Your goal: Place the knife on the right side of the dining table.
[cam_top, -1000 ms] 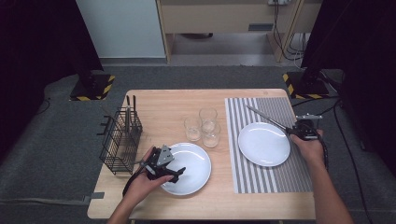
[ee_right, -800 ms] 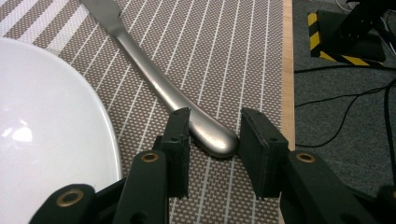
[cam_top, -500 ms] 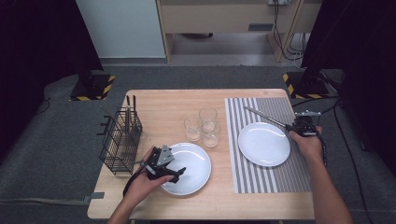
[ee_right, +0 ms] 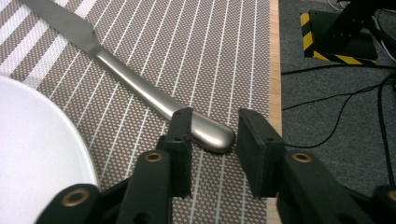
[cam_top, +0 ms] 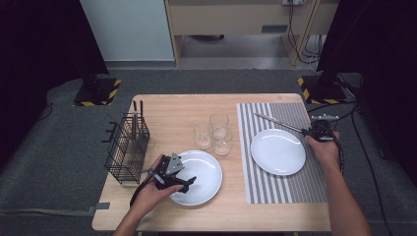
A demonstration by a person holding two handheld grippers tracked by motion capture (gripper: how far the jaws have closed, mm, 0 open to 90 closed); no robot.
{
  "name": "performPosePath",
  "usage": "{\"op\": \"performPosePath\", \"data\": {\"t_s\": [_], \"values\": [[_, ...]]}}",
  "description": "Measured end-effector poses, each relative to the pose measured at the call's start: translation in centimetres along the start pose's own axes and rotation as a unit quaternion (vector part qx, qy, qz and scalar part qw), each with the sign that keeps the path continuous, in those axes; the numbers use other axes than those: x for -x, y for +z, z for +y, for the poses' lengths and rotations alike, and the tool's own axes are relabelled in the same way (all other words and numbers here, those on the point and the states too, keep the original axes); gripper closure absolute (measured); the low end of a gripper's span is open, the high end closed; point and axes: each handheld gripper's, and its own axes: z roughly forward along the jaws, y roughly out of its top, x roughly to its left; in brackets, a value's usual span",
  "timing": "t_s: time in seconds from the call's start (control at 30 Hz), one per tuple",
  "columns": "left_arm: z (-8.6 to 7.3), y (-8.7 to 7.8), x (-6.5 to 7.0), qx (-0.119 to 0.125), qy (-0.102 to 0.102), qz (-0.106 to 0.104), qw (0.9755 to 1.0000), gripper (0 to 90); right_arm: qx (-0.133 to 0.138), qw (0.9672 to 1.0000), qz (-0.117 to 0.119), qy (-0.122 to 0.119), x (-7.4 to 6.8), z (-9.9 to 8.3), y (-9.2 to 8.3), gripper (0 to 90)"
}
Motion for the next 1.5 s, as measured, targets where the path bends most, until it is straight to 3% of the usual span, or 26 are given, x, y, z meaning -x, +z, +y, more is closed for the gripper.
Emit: {"op": "performPosePath", "data": {"t_s": [0.2, 0.43, 0.97, 1.23, 1.5], "values": [[0.0, -0.1, -0.1, 0.002, 0.0, 0.0, 1.0, 6.5, -0.005, 1.0, 0.005, -0.002, 0.2, -0.3, -0.7, 76.5], [0.2, -0.2, -0.1, 0.002, 0.004, 0.002, 1.0, 6.5, -0.013, 0.9997, 0.021, -0.005, -0.5, -1.0, -0.8, 80.4], [0.3, 0.2, -0.1, 0.0, 0.005, -0.001, 1.0, 6.5, -0.008, 0.9996, 0.025, 0.011, -0.7, -0.5, 0.2, 79.5], [0.2, 0.4, 0.0, -0.002, 0.002, -0.005, 1.0, 6.4, -0.016, 0.9998, 0.012, 0.003, -0.9, 0.6, 0.9, 78.3], [0.2, 0.3, 0.0, -0.001, 0.002, -0.005, 1.0, 6.4, -0.017, 0.9996, 0.008, 0.02, -0.7, 1.3, 1.9, 77.1]]}}
